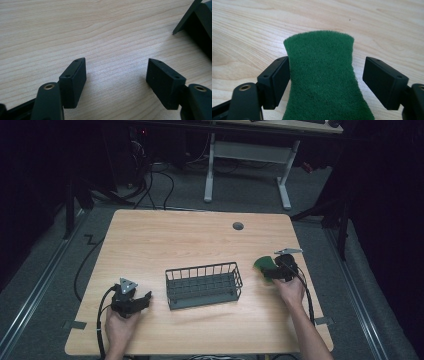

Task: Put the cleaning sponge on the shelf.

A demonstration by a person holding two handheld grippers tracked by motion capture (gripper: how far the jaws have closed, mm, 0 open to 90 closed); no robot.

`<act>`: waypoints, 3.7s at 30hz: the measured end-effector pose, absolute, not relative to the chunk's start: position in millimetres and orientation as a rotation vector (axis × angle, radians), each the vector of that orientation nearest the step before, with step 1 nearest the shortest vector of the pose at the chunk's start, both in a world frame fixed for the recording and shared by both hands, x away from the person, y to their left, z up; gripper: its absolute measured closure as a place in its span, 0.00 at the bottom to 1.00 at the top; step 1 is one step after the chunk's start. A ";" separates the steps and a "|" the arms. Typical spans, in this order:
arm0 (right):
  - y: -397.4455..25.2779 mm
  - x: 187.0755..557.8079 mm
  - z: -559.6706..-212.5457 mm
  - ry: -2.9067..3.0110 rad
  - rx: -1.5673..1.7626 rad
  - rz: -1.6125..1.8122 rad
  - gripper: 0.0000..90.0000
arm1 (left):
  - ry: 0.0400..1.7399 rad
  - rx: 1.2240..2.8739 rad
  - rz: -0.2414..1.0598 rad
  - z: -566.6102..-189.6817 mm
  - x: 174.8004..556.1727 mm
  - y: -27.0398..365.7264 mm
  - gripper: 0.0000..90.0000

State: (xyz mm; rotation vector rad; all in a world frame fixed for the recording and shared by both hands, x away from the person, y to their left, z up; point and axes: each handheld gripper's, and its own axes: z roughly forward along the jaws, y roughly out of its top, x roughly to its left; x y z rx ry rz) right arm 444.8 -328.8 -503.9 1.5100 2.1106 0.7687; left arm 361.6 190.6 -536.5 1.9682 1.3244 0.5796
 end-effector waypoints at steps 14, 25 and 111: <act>-324.5 446.0 -508.1 2.145 1.478 0.710 0.33 | 1.325 1.968 0.580 -536.5 361.6 190.5 0.37; -329.4 443.0 -502.1 2.139 1.474 0.726 0.34 | 1.326 1.968 0.581 -536.5 361.7 190.5 0.37; -218.6 413.4 -377.0 2.467 0.784 1.106 0.34 | 1.316 1.971 0.576 -536.4 362.4 189.7 0.38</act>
